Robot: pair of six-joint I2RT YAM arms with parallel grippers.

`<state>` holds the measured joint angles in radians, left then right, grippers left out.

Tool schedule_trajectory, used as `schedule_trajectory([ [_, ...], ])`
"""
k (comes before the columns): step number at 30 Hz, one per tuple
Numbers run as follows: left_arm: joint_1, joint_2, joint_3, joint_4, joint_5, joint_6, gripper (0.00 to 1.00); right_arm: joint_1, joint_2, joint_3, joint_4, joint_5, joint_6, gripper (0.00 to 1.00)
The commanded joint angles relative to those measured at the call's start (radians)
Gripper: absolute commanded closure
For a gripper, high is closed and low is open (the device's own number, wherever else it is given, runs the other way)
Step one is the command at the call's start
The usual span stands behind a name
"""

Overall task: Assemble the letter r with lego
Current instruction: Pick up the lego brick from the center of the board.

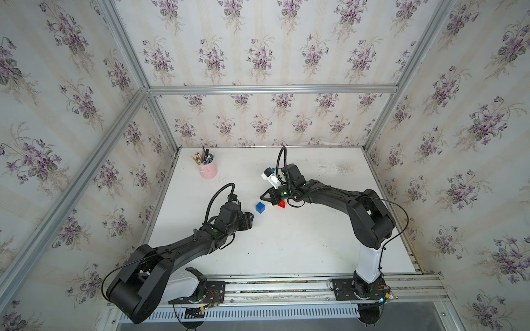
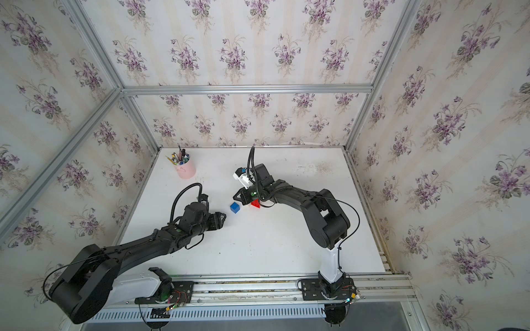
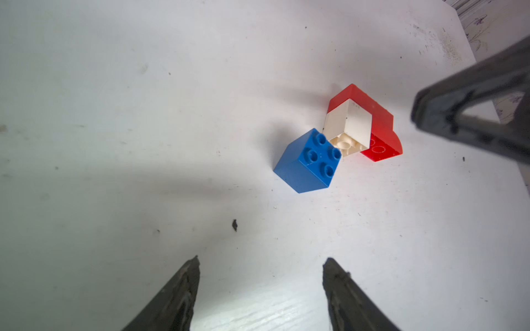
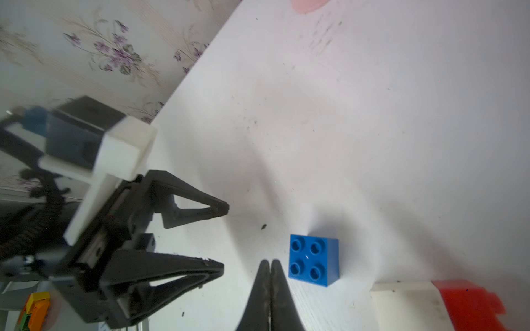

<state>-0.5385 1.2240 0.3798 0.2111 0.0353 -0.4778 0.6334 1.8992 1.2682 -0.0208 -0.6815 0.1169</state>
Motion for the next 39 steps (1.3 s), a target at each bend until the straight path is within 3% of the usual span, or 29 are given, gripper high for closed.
schedule_trajectory([
  [1, -0.063, -0.034, -0.067, 0.227, -0.144, 0.195, 0.27, -0.037, -0.025, -0.004, 0.054, -0.105, 0.046, 1.00],
  [5, -0.165, -0.036, -0.097, 0.328, -0.258, 0.397, 0.24, -0.081, -0.051, -0.031, 0.095, -0.137, 0.076, 1.00],
  [8, -0.198, 0.033, -0.103, 0.409, -0.331, 0.457, 0.22, -0.123, -0.064, -0.038, 0.092, -0.138, 0.069, 1.00],
  [18, -0.201, 0.427, -0.056, 0.799, -0.312, 0.477, 0.20, -0.133, -0.097, -0.043, 0.047, -0.109, 0.018, 1.00],
  [21, -0.201, 0.510, -0.030, 0.844, -0.305, 0.478, 0.20, -0.144, -0.091, -0.042, 0.030, -0.096, 0.007, 1.00],
  [32, -0.187, 0.605, 0.010, 0.907, -0.290, 0.473, 0.24, -0.178, -0.073, -0.061, 0.056, -0.124, 0.012, 1.00],
  [39, -0.169, 0.626, 0.018, 0.909, -0.255, 0.451, 0.43, -0.177, -0.060, -0.062, 0.055, -0.134, 0.010, 1.00],
])
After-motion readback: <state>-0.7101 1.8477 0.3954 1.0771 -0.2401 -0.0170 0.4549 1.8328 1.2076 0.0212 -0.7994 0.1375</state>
